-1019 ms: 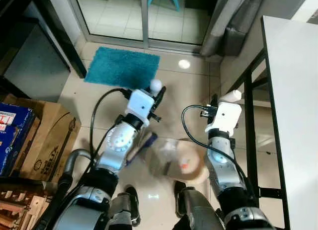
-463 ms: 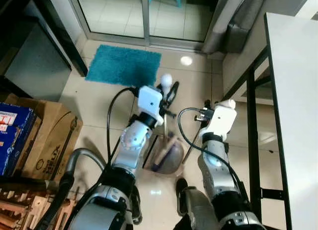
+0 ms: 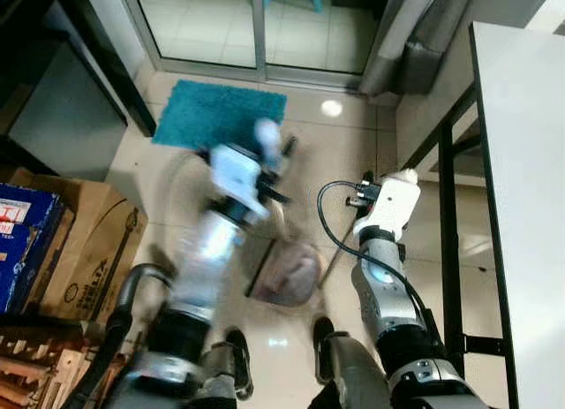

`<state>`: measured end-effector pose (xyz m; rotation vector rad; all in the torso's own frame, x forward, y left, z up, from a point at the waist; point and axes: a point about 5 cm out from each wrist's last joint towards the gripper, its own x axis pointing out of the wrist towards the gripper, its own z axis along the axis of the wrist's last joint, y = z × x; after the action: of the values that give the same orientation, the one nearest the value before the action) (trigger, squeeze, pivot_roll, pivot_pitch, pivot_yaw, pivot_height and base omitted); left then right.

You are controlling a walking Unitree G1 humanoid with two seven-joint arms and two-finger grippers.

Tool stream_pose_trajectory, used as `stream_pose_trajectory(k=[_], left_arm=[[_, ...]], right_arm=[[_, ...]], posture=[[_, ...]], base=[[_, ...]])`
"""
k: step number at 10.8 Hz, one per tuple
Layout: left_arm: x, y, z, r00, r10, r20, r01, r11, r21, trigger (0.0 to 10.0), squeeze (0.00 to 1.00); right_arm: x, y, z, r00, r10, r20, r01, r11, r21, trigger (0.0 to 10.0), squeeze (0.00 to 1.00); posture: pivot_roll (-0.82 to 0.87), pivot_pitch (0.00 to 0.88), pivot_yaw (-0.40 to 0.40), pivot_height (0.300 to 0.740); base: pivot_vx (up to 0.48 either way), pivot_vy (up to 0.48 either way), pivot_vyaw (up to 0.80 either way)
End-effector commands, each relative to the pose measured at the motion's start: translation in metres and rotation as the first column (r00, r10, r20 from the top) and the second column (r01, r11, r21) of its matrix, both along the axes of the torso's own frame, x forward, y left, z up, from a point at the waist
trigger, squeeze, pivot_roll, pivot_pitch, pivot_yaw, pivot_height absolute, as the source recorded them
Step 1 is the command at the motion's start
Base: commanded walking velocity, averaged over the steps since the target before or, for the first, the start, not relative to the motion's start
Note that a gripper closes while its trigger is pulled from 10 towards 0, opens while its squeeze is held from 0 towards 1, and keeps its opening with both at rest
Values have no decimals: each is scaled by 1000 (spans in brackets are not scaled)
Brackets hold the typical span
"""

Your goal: Sweep floor

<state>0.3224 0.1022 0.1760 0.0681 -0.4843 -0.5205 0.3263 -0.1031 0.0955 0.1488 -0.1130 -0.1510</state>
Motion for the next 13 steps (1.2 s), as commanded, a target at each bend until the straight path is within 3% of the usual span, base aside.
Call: stream_pose_trajectory(k=[1, 3, 5, 7, 9, 11, 13], left_arm=[[-1, 8, 23, 997, -1, 75, 1, 1000, -5, 10000, 0], [-5, 32, 53, 995, 2, 96, 0, 1000, -22, 10000, 0], [-7, 40, 60, 997, 10, 76, -7, 999, -38, 10000, 0], [-8, 51, 50, 993, 113, 40, -113, 994, -5, 10000, 0], [-10, 57, 21, 971, 215, -100, -206, 974, 93, 10000, 0], [-19, 49, -6, 955, 231, -186, -211, 970, 120, 10000, 0], [-24, 42, -18, 945, 240, -221, -220, 969, 111, 10000, 0]], right_arm=[[-5, -3, -17, 997, 8, -77, -6, 1000, 23, 10000, 0], [-4, -16, -10, 999, -30, -41, 31, 999, 22, 10000, 0], [-1, -23, -3, 998, -63, -17, 63, 997, 35, 10000, 0], [3, -28, 14, 996, -79, 38, 77, 996, 44, 10000, 0], [5, -29, 35, 992, -48, 113, 48, 999, 0, 10000, 0], [4, -30, 53, 986, 2, 168, 11, 997, -77, 10000, 0], [1, -27, 64, 980, 43, 195, -15, 990, -141, 10000, 0]], posture=[[4, 195, 33, 740], [-2, 151, 57, 740], [1, 125, 67, 740], [0, 103, 67, 740], [-2, 84, 64, 740], [-2, 78, 61, 740], [-12, 75, 62, 740]], base=[[0, 0, 0], [0, 0, 0], [0, 0, 0], [0, 0, 0], [0, 0, 0], [0, 0, 0], [0, 0, 0]])
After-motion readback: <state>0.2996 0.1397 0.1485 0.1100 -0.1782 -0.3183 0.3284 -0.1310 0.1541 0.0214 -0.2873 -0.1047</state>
